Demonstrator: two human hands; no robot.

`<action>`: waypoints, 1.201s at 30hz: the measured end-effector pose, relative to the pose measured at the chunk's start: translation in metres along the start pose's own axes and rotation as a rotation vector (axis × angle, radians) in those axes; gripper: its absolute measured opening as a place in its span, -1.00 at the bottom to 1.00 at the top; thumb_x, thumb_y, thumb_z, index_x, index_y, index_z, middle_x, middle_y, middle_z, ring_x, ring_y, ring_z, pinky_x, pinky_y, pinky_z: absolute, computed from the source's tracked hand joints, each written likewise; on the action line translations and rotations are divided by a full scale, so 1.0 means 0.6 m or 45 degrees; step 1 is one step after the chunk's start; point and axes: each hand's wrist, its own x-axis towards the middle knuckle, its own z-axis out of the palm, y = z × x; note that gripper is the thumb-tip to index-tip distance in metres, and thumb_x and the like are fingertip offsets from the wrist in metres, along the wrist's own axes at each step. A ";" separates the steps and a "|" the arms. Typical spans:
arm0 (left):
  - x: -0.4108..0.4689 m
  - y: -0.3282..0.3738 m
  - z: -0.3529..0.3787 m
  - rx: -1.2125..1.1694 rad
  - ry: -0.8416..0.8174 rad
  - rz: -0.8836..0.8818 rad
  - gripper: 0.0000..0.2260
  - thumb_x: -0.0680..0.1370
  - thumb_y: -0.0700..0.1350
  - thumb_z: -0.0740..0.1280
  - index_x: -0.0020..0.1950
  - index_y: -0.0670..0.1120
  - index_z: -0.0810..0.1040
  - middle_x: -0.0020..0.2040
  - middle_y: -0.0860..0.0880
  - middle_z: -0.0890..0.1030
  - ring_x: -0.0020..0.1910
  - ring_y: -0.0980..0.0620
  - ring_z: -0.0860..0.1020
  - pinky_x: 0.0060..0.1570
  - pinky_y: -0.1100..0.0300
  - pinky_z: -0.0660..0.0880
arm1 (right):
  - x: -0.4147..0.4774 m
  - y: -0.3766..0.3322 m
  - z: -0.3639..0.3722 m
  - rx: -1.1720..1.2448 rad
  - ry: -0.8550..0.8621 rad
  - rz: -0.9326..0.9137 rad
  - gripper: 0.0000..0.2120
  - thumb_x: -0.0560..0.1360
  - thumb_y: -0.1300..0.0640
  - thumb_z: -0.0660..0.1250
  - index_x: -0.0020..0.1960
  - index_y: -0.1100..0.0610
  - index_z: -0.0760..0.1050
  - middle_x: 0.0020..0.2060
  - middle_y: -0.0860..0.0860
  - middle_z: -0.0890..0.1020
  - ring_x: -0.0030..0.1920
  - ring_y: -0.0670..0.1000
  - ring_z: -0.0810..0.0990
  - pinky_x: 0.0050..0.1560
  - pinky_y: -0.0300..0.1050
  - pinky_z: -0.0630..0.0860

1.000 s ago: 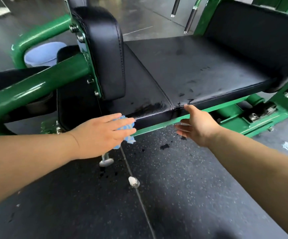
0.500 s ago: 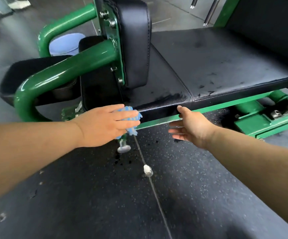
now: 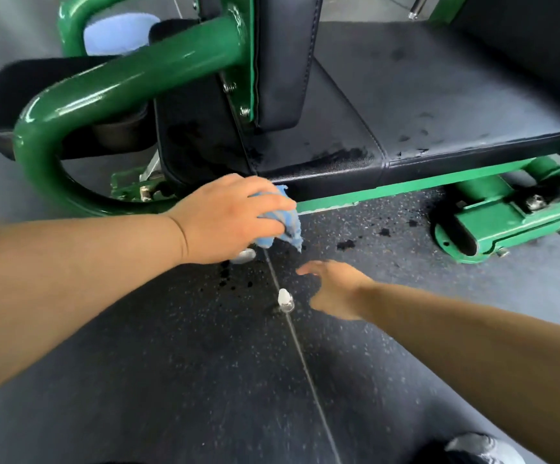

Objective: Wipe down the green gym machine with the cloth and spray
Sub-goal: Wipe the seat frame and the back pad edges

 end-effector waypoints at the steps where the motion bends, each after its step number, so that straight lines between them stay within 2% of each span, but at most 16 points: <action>1: 0.001 -0.002 0.003 -0.004 0.015 -0.020 -0.70 0.43 -0.23 0.17 -0.02 -0.03 0.66 0.25 -0.04 0.57 0.19 -0.16 0.49 -0.05 0.00 0.45 | 0.007 0.005 0.015 -0.124 -0.037 -0.024 -0.36 0.49 0.22 0.27 0.50 -0.15 0.21 0.36 0.04 0.37 -0.03 0.03 0.55 -0.23 -0.17 0.45; 3: 0.004 -0.006 0.009 -0.011 0.059 -0.063 -0.67 0.44 -0.22 0.12 -0.03 -0.04 0.66 0.26 -0.04 0.57 0.22 -0.14 0.43 0.03 -0.03 0.41 | 0.028 0.016 0.044 -0.232 -0.069 -0.042 -0.28 0.49 0.17 0.32 0.53 -0.20 0.10 0.45 -0.01 0.26 0.23 0.10 0.48 -0.07 -0.11 0.49; 4: 0.008 -0.008 0.013 -0.021 0.077 -0.089 -0.68 0.43 -0.22 0.13 -0.03 -0.04 0.65 0.26 -0.04 0.56 0.23 -0.13 0.42 0.06 -0.03 0.38 | 0.042 0.023 0.056 -0.241 -0.068 -0.035 -0.25 0.48 0.16 0.34 0.53 -0.21 0.08 0.47 -0.04 0.24 0.30 0.11 0.44 0.00 -0.07 0.52; 8: 0.027 -0.004 0.022 -0.038 0.137 -0.200 -0.68 0.41 -0.18 0.13 -0.02 0.00 0.64 0.25 -0.01 0.57 0.21 -0.11 0.44 0.06 -0.01 0.30 | 0.077 0.039 0.086 -0.225 -0.071 -0.053 -0.27 0.51 0.09 0.37 0.52 -0.26 0.08 0.53 -0.09 0.14 0.43 0.14 0.32 0.25 0.04 0.48; 11: 0.030 -0.006 0.028 -0.020 0.116 -0.229 -0.71 0.40 -0.17 0.16 -0.03 0.02 0.63 0.25 0.02 0.56 0.21 -0.09 0.44 0.06 -0.01 0.32 | 0.095 0.046 0.089 -0.217 -0.091 -0.104 -0.43 0.55 -0.02 0.33 0.48 -0.26 0.20 0.52 -0.09 0.17 0.44 0.15 0.29 0.31 0.06 0.42; 14: 0.028 -0.011 0.026 -0.019 0.082 -0.207 -0.71 0.40 -0.17 0.16 -0.03 0.01 0.63 0.27 0.02 0.55 0.23 -0.09 0.42 0.08 -0.01 0.32 | 0.102 0.034 0.084 -0.173 -0.058 -0.154 -0.73 0.60 -0.10 0.21 0.27 -0.10 0.46 0.30 -0.03 0.44 0.27 0.14 0.43 0.18 0.01 0.46; 15: 0.027 -0.012 0.025 -0.024 0.068 -0.205 -0.70 0.40 -0.17 0.15 -0.03 0.01 0.63 0.27 0.02 0.55 0.23 -0.09 0.42 0.08 -0.01 0.33 | 0.100 0.028 0.082 -0.141 -0.037 -0.161 -0.75 0.60 -0.13 0.18 0.19 -0.04 0.47 0.18 -0.01 0.51 0.15 0.13 0.49 0.08 -0.01 0.48; 17: 0.028 -0.013 0.020 -0.038 0.050 -0.211 -0.68 0.40 -0.16 0.13 -0.02 0.02 0.63 0.27 0.02 0.55 0.23 -0.09 0.41 0.08 -0.01 0.32 | 0.093 0.020 0.066 -0.041 0.035 -0.142 -0.78 0.61 -0.13 0.14 0.08 0.01 0.37 -0.04 0.03 0.57 -0.12 0.10 0.55 -0.21 -0.04 0.47; 19: 0.029 -0.013 0.017 -0.068 0.049 -0.238 -0.67 0.40 -0.16 0.13 0.00 0.02 0.63 0.26 0.02 0.55 0.22 -0.09 0.41 0.07 -0.02 0.33 | 0.080 0.021 0.040 0.085 0.139 -0.090 -0.82 0.60 -0.09 0.15 0.05 0.02 0.29 -0.14 0.03 0.57 -0.25 0.06 0.55 -0.36 -0.07 0.40; 22: 0.041 -0.011 0.008 -0.131 0.073 -0.297 -0.64 0.40 -0.15 0.11 0.02 0.03 0.64 0.22 -0.01 0.56 0.14 -0.09 0.43 0.02 0.00 0.36 | 0.046 0.043 -0.015 0.326 0.402 -0.050 -0.83 0.54 -0.07 0.23 -0.04 0.02 0.33 -0.20 -0.01 0.60 -0.27 0.03 0.56 -0.28 -0.05 0.45; 25: 0.078 -0.011 0.000 -0.138 0.088 -0.279 -0.64 0.38 -0.10 0.11 0.00 0.03 0.65 0.15 -0.02 0.59 0.04 -0.10 0.45 -0.09 0.02 0.46 | 0.015 0.074 -0.072 0.598 0.712 0.009 -0.81 0.51 0.01 0.30 -0.11 0.09 0.33 -0.34 -0.03 0.52 -0.32 0.04 0.45 -0.28 -0.05 0.39; 29: 0.168 -0.002 -0.003 -0.200 0.198 -0.323 -0.62 0.36 -0.11 0.08 -0.03 0.01 0.65 0.12 -0.02 0.60 0.02 -0.07 0.40 -0.09 0.01 0.47 | -0.033 0.103 -0.159 1.091 0.936 -0.012 -0.84 0.50 0.00 0.22 -0.17 0.05 0.33 -0.37 0.04 0.47 -0.33 0.06 0.40 -0.27 -0.01 0.45; 31: 0.242 0.013 -0.016 -0.331 0.269 -0.390 -0.60 0.36 -0.11 0.07 -0.02 0.00 0.65 0.13 -0.03 0.60 0.01 -0.09 0.41 -0.05 -0.03 0.48 | -0.090 0.127 -0.214 1.329 1.023 -0.048 -0.89 0.56 0.13 0.16 -0.15 0.04 0.35 -0.37 0.07 0.45 -0.39 0.04 0.37 -0.38 -0.09 0.36; 32: 0.250 0.013 -0.016 -0.383 0.295 -0.476 -0.60 0.35 -0.10 0.06 -0.01 0.00 0.65 0.13 -0.04 0.59 0.01 -0.13 0.43 -0.02 -0.06 0.48 | -0.101 0.120 -0.225 1.377 0.971 -0.109 -0.88 0.58 0.16 0.14 -0.10 0.03 0.40 -0.37 0.07 0.44 -0.41 0.04 0.36 -0.42 -0.14 0.32; 34: 0.299 0.023 -0.027 -0.461 0.322 -0.544 -0.58 0.35 -0.07 0.05 0.01 0.00 0.64 0.14 -0.05 0.58 0.01 -0.16 0.46 0.02 -0.08 0.48 | -0.146 0.121 -0.260 1.317 0.864 -0.178 -0.82 0.60 0.13 0.15 0.10 -0.09 0.46 -0.35 0.07 0.48 -0.42 0.04 0.43 -0.43 -0.17 0.36; 36: 0.377 0.034 -0.060 -0.514 0.334 -0.493 -0.58 0.35 -0.06 0.05 0.01 0.01 0.63 0.13 -0.05 0.58 0.00 -0.14 0.45 0.00 -0.06 0.50 | -0.197 0.147 -0.325 1.285 0.810 -0.176 -0.69 0.59 0.09 0.15 0.25 -0.23 0.39 -0.31 0.06 0.55 -0.43 0.08 0.49 -0.44 -0.18 0.42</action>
